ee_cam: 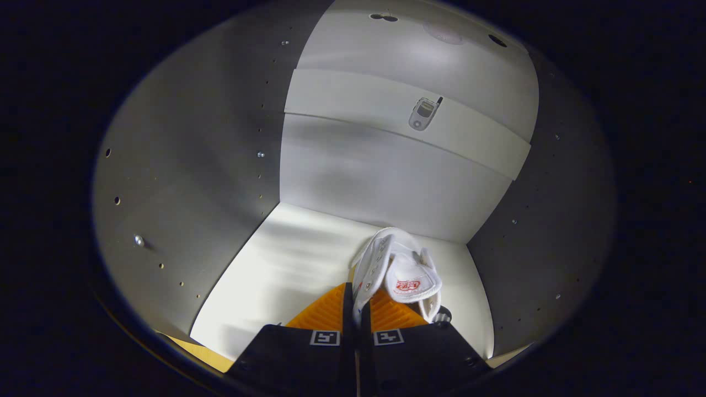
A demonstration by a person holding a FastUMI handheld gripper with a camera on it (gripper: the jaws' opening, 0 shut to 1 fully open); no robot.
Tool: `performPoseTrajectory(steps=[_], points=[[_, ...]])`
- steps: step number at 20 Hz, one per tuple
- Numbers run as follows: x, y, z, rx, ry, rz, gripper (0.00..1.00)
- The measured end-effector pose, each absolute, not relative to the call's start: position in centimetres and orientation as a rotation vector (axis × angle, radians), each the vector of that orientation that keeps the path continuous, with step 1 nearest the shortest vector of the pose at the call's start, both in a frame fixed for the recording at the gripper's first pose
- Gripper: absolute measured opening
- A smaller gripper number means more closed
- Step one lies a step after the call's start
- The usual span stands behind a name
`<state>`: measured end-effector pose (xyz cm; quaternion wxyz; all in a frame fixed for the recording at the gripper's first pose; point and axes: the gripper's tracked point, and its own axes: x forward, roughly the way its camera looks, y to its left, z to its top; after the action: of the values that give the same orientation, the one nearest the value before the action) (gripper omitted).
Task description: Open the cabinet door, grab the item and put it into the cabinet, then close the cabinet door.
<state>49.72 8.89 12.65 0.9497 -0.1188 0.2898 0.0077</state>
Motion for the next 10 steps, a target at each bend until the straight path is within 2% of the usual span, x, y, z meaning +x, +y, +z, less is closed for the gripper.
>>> performPoseTrajectory(steps=[2, 3, 5, 9, 10], points=[[49.1, 8.7, 13.4, -0.263, 0.581, 0.009, 0.14], [48.5, 8.5, 14.0, -0.267, 0.575, 0.008, 0.22], [47.3, 9.1, 15.8, -0.244, 0.540, 0.017, 0.50], [42.8, 9.5, 19.9, -0.187, 0.457, 0.026, 0.98], [41.5, 9.4, 21.0, -0.193, 0.429, 0.027, 0.99]])
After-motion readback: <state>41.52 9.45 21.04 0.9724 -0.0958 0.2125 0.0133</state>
